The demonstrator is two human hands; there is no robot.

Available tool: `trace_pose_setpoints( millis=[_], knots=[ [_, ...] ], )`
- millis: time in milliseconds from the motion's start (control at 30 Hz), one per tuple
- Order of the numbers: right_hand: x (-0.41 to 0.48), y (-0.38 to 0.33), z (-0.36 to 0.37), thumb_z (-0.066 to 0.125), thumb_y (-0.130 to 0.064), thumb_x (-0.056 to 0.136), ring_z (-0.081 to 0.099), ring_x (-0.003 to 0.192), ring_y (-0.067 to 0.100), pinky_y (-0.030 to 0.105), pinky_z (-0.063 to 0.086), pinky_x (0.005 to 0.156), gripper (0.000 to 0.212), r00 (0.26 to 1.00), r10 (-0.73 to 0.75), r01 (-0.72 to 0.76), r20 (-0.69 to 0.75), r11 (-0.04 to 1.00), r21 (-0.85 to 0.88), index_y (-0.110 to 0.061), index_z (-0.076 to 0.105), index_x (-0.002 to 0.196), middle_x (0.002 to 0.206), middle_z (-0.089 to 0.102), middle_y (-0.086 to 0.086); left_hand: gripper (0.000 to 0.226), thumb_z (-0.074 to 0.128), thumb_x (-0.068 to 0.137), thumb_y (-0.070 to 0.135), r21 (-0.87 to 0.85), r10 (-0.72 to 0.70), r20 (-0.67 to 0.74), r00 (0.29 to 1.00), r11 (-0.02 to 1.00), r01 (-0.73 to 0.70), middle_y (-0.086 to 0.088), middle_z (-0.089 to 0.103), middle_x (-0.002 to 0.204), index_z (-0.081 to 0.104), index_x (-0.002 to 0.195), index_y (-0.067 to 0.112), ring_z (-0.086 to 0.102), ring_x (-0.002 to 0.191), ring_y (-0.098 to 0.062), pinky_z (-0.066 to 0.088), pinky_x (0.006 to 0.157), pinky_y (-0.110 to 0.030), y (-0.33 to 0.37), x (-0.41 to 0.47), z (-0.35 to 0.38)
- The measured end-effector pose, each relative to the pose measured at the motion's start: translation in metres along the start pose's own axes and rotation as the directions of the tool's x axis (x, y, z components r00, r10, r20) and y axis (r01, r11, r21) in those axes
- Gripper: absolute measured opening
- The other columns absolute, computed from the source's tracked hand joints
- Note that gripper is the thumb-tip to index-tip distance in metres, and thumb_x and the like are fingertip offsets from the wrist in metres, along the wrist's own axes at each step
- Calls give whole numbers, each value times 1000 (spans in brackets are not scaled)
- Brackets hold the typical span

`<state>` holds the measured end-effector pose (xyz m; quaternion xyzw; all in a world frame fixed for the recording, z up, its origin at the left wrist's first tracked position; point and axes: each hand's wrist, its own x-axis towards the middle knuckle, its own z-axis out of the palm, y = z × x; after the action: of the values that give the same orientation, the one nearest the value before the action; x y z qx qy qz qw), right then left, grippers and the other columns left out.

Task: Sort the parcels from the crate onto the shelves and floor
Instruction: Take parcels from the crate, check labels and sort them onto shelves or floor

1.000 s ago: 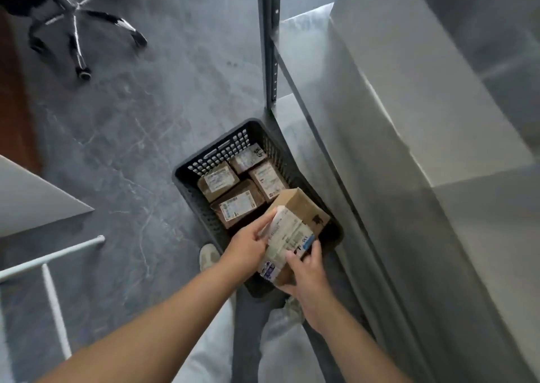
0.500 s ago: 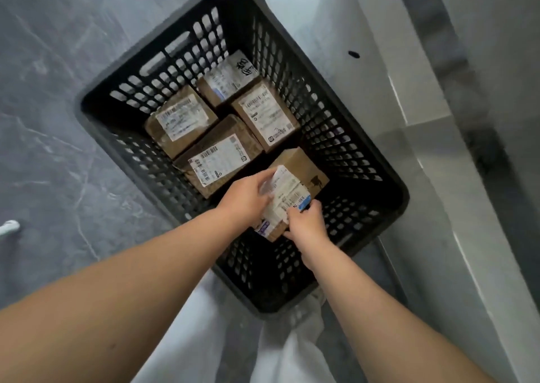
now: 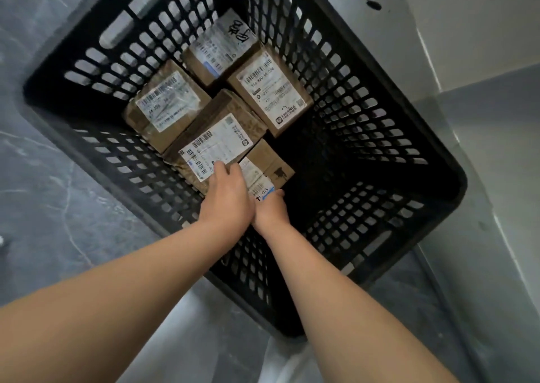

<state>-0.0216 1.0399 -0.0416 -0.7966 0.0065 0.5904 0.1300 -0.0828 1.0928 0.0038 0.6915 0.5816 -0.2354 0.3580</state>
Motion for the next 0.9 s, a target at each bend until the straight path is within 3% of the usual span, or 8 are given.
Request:
trace_pose_setpoints(
  millis=[100, 233, 400, 500, 633, 733, 833, 900],
  knots=[
    [2, 1, 0, 66, -26, 90, 61, 114, 27, 30, 49, 88, 43, 1000, -12, 13, 21, 999, -39, -5, 52, 125, 127, 62, 11, 38, 55, 90, 13, 47, 118, 28, 993, 992, -120, -8, 41, 123, 46, 126, 9, 47, 113, -28, 48, 88, -43, -2, 1, -3],
    [-15, -9, -13, 54, -35, 97, 59, 117, 30, 24, 43, 76, 50, 999, 27, -20, 43, 990, -143, 1, 51, 132, 130, 61, 13, 41, 48, 94, 18, 88, 104, 158, 982, 989, -119, -8, 46, 132, 48, 134, 10, 51, 120, -29, 47, 95, -46, 1, -2, -18],
    [-66, -43, -50, 50, -21, 96, 58, 117, 32, 28, 45, 88, 38, 991, -69, 105, 117, 938, -330, -4, 55, 130, 131, 60, 15, 46, 47, 95, 17, 119, 27, 190, 981, 992, -50, -7, 44, 144, 43, 140, 11, 50, 126, -28, 44, 101, -44, 21, -30, -58],
    [-114, -72, -81, 51, -21, 95, 54, 121, 33, 32, 44, 94, 44, 979, -165, 199, 117, 887, -417, -5, 46, 136, 134, 55, 16, 47, 44, 95, 17, 69, 57, 141, 988, 995, -68, -6, 47, 143, 44, 142, 13, 51, 125, -28, 44, 102, -45, 46, -60, -94],
    [-192, -126, -122, 48, -21, 98, 48, 129, 31, 39, 43, 103, 52, 955, -259, 296, 144, 803, -517, -9, 35, 147, 144, 47, 13, 51, 40, 97, 14, 52, 131, -27, 991, 990, -129, -1, 37, 153, 37, 148, 19, 39, 138, -21, 32, 113, -39, 83, -108, -157],
    [-273, -179, -153, 46, -19, 97, 49, 130, 29, 37, 41, 102, 49, 892, -441, 432, 103, 761, -483, -14, 39, 146, 144, 49, 10, 46, 35, 101, 18, -26, 139, -227, 964, 989, -149, -2, 36, 154, 37, 147, 18, 31, 143, -18, 25, 117, -39, 112, -155, -227],
    [-374, -230, -180, 45, -20, 96, 52, 125, 31, 37, 42, 100, 44, 748, -659, 611, 79, 637, -470, -14, 43, 140, 140, 52, 10, 46, 35, 103, 23, -70, 153, -447, 881, 976, -205, -2, 32, 157, 33, 149, 18, 26, 146, -17, 19, 119, -39, 126, -220, -310],
    [-451, -255, -192, 43, -18, 96, 54, 122, 31, 38, 44, 101, 41, 613, -785, 720, 93, 507, -473, -15, 44, 137, 138, 51, 10, 50, 35, 104, 24, -39, 148, -587, 796, 977, -210, -1, 24, 161, 28, 152, 17, 18, 149, -15, 10, 121, -38, 121, -275, -361]
  ],
)
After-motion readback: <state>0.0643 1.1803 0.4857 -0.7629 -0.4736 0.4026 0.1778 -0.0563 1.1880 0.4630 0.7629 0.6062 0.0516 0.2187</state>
